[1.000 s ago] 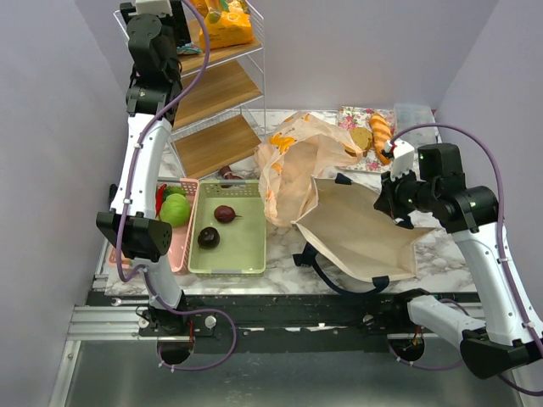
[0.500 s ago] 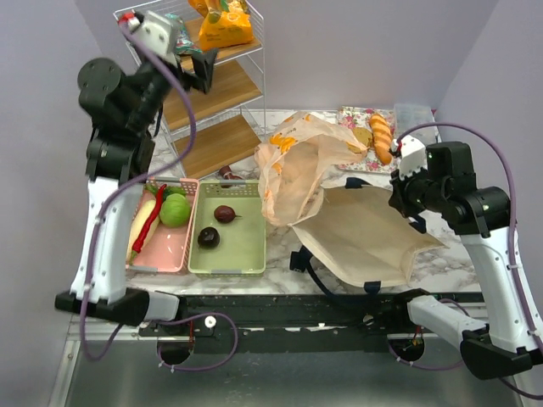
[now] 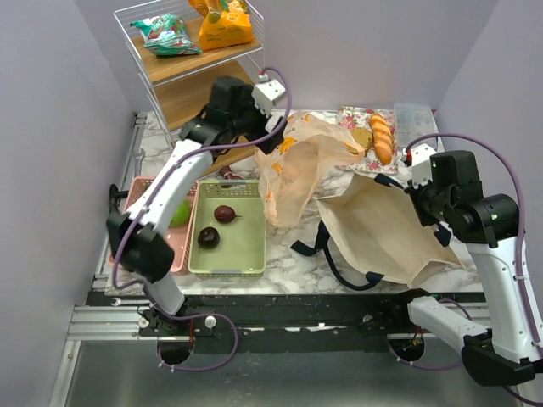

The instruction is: Untie the knot of the grocery bags and take out the mixed food

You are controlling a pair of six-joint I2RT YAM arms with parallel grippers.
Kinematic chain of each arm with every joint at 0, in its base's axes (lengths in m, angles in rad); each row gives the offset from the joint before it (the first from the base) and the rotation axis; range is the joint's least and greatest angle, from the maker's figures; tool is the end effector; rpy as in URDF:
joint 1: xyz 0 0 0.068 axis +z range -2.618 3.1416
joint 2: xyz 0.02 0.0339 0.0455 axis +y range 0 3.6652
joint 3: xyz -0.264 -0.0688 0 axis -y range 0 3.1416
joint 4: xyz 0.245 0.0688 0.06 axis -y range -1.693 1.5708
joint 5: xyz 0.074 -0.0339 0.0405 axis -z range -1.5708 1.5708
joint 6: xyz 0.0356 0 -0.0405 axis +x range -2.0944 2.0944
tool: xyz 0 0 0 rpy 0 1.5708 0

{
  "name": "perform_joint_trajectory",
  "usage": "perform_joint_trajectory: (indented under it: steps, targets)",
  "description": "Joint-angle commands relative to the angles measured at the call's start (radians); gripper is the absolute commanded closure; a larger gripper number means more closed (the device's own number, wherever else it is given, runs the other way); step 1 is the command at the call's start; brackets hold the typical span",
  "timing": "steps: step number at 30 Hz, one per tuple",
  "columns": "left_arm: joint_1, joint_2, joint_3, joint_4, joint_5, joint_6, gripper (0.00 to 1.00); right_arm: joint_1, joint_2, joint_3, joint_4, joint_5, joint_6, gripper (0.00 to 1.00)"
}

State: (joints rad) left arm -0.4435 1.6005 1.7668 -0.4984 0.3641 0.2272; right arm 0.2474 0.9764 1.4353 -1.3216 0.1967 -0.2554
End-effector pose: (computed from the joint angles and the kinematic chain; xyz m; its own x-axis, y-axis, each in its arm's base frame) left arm 0.3206 -0.1663 0.4421 -0.1281 0.2939 -0.9472 0.7533 0.6501 0.0998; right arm 0.1336 0.0266 0.4118 -0.6830 -0.4281 -0.5918 -0.2992 0.9031 -0.3079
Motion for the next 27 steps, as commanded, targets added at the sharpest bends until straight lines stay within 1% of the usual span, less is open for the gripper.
perform_joint_trajectory:
  steps: [1,3,5,8,11,16,20,22,23,24,25,26,27]
  targets:
    - [-0.008,0.177,0.023,-0.133,0.032,-0.003,0.01,-0.008,-0.006,0.033,-0.047,0.096,-0.005,0.99]
    - [-0.027,0.222,0.022,-0.140,0.117,-0.014,0.02,-0.015,0.002,0.041,-0.048,0.095,-0.003,0.99]
    - [-0.056,0.233,-0.039,-0.089,0.178,-0.042,0.01,-0.019,0.007,0.043,-0.046,0.092,-0.001,0.99]
    - [-0.112,0.259,-0.117,-0.009,0.184,-0.082,0.02,-0.025,0.008,0.035,-0.047,0.087,0.001,0.99]
    - [-0.169,0.320,-0.142,0.039,0.118,-0.115,0.01,-0.031,0.010,0.030,-0.049,0.072,0.004,0.99]
    - [-0.230,0.415,-0.164,0.143,-0.051,-0.201,0.02,-0.033,0.021,0.026,-0.056,0.066,0.006,0.99]
    - [-0.272,0.489,-0.140,0.153,-0.167,-0.194,0.02,-0.034,0.025,0.023,-0.062,0.063,0.005,0.99]
    - [-0.289,0.502,-0.121,0.154,-0.263,-0.202,0.01,-0.034,0.029,0.021,-0.064,0.061,0.005,0.99]
    - [-0.296,0.517,-0.095,0.118,-0.301,-0.208,0.09,-0.034,0.032,0.021,-0.065,0.060,0.004,0.99]
    - [-0.302,0.532,-0.068,0.083,-0.307,-0.206,0.12,-0.035,0.037,0.023,-0.064,0.059,0.004,0.99]
    - [-0.308,0.545,-0.059,0.049,-0.317,-0.211,0.12,-0.033,0.039,0.026,-0.063,0.059,0.000,0.99]
    - [-0.314,0.554,-0.056,0.021,-0.340,-0.210,0.21,-0.034,0.043,0.028,-0.058,0.060,-0.002,0.99]
    - [-0.324,0.550,-0.066,0.014,-0.387,-0.195,0.20,-0.034,0.046,0.030,-0.056,0.061,-0.005,0.99]
